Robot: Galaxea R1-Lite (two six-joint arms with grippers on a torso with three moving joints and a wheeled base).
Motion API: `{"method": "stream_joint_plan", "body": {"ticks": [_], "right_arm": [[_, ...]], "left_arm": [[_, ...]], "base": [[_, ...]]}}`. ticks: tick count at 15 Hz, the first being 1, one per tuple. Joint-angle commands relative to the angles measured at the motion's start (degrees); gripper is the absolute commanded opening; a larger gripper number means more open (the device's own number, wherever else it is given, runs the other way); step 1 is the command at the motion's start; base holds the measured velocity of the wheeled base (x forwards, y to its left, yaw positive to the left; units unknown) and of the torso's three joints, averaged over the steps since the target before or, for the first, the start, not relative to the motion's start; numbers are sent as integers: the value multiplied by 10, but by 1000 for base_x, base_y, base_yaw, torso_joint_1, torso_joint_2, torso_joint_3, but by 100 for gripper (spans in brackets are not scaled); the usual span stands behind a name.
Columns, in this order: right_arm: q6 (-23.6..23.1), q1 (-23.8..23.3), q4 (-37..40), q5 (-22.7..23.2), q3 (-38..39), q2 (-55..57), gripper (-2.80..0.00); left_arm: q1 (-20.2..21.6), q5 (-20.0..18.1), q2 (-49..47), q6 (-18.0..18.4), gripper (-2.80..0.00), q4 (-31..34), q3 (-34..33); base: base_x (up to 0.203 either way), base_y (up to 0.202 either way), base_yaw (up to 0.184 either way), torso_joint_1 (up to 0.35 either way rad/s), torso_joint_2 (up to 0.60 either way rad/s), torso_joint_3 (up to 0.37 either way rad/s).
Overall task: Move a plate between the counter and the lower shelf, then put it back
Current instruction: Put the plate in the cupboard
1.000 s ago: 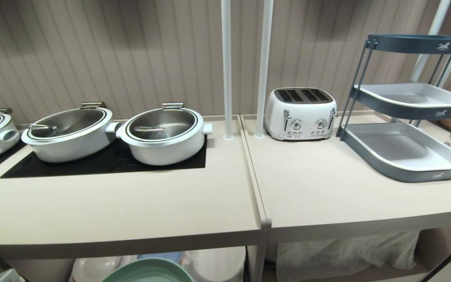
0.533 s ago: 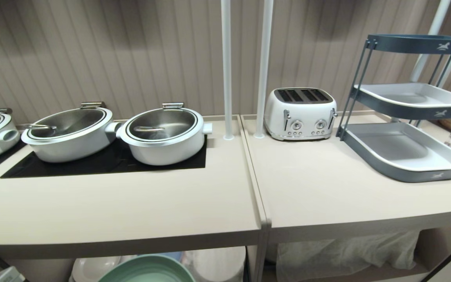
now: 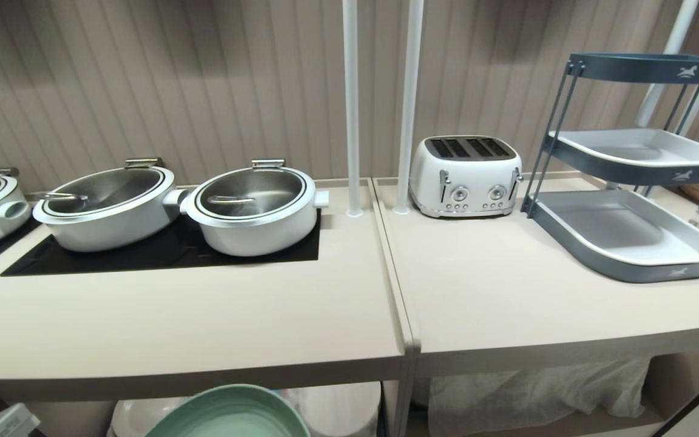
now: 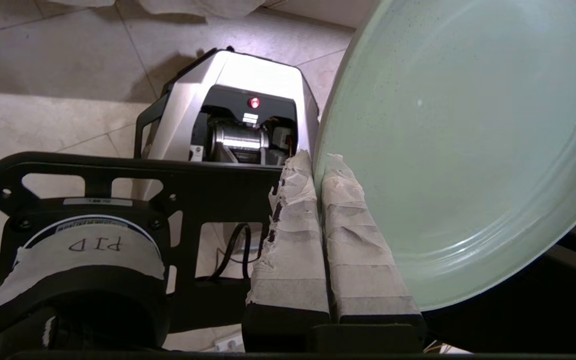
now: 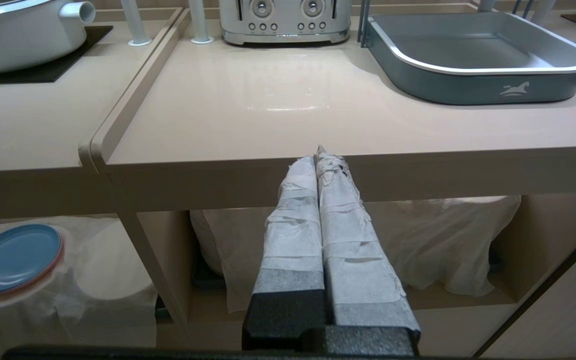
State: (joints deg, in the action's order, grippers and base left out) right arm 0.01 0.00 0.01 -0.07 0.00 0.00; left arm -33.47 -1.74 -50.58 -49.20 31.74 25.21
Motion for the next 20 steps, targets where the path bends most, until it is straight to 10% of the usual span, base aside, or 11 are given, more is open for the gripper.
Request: {"method": "stream_joint_plan", "body": {"ticks": [1, 20], "right_arm": [[0, 0, 0, 0, 0, 0, -280], [0, 0, 0, 0, 0, 0, -280]], "left_arm": [[0, 0, -2, -3, -280, 2, 3], [0, -2, -2, -3, -280, 2, 3]], "base": [[0, 0, 0, 0, 0, 0], [0, 0, 0, -4, 9, 4]]}}
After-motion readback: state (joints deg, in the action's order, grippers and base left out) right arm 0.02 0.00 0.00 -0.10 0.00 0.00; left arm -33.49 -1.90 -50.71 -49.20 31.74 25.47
